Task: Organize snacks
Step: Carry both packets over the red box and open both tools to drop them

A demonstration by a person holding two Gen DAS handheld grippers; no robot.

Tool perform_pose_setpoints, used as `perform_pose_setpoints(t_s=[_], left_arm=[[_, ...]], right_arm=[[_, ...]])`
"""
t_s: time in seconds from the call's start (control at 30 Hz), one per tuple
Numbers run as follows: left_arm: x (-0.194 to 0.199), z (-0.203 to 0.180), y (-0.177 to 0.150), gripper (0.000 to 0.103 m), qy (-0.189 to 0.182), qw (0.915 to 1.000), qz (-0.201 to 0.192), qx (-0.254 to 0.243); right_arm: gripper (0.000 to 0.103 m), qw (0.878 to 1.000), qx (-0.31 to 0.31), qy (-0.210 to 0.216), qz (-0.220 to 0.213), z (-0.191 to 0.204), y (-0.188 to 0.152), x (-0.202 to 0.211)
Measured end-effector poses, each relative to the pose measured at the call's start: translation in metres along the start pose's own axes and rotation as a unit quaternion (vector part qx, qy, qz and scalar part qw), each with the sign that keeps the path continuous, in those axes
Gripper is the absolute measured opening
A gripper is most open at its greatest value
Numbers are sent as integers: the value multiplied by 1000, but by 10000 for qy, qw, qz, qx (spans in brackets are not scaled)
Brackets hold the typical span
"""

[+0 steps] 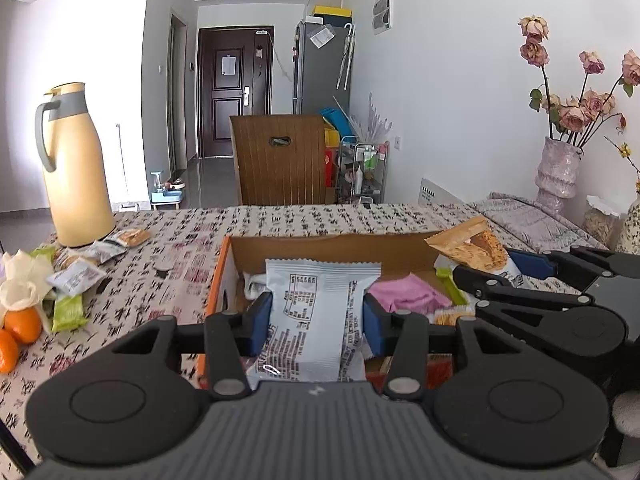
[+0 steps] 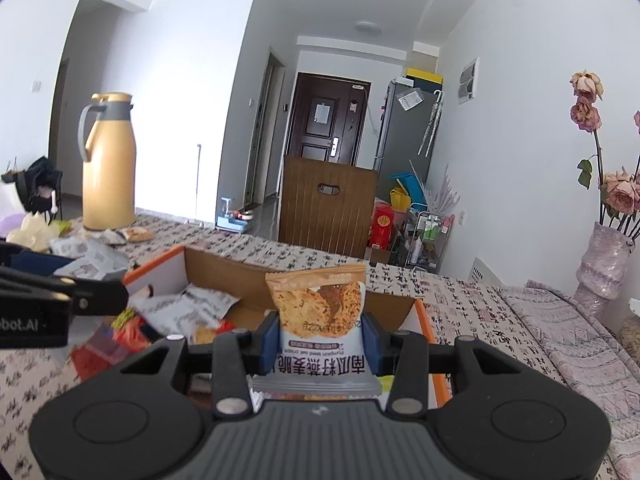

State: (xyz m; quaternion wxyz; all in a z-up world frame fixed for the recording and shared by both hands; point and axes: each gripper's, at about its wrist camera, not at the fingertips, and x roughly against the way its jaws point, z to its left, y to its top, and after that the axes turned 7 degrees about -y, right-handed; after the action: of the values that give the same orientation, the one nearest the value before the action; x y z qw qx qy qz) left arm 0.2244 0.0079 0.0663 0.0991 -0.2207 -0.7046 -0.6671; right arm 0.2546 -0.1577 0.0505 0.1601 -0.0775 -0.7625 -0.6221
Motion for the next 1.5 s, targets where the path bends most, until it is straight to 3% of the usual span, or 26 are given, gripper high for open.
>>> perform_pose_setpoints(t_s=[0.37, 0.63, 1.2, 1.27, 1.3, 1.33, 1.37, 1.43, 1.5], left_arm=[[-36, -3, 20, 47, 77, 9996, -149, 208], [-58, 7, 9, 47, 115, 9990, -184, 396], [-70, 16, -3, 49, 17, 9988, -135, 468], [-70, 18, -3, 54, 47, 9986, -147, 500], [-69, 18, -4, 62, 63, 9985, -161, 521], [-69, 19, -4, 78, 114, 9982, -197, 555], [-67, 20, -4, 85, 185, 9978, -258, 575], [-64, 20, -5, 97, 303, 9971, -376, 590], [-62, 22, -4, 103, 311, 9966, -425, 639]], right_arm=[[42, 9983, -585, -11, 59, -18, -1, -34], [42, 9955, -929, 92, 183, -29, -15, -51], [44, 9943, -989, 208, 342, -28, -18, -59], [49, 9944, -972, 194, 361, -27, -19, -61], [56, 9944, -973, 173, 364, -27, -20, -60], [64, 9943, -990, 143, 370, -27, -19, -61], [68, 9942, -1006, 117, 367, -27, -20, -61], [87, 9938, -1050, 79, 343, -28, -20, -60], [95, 9938, -1070, 47, 307, -29, -21, -59]])
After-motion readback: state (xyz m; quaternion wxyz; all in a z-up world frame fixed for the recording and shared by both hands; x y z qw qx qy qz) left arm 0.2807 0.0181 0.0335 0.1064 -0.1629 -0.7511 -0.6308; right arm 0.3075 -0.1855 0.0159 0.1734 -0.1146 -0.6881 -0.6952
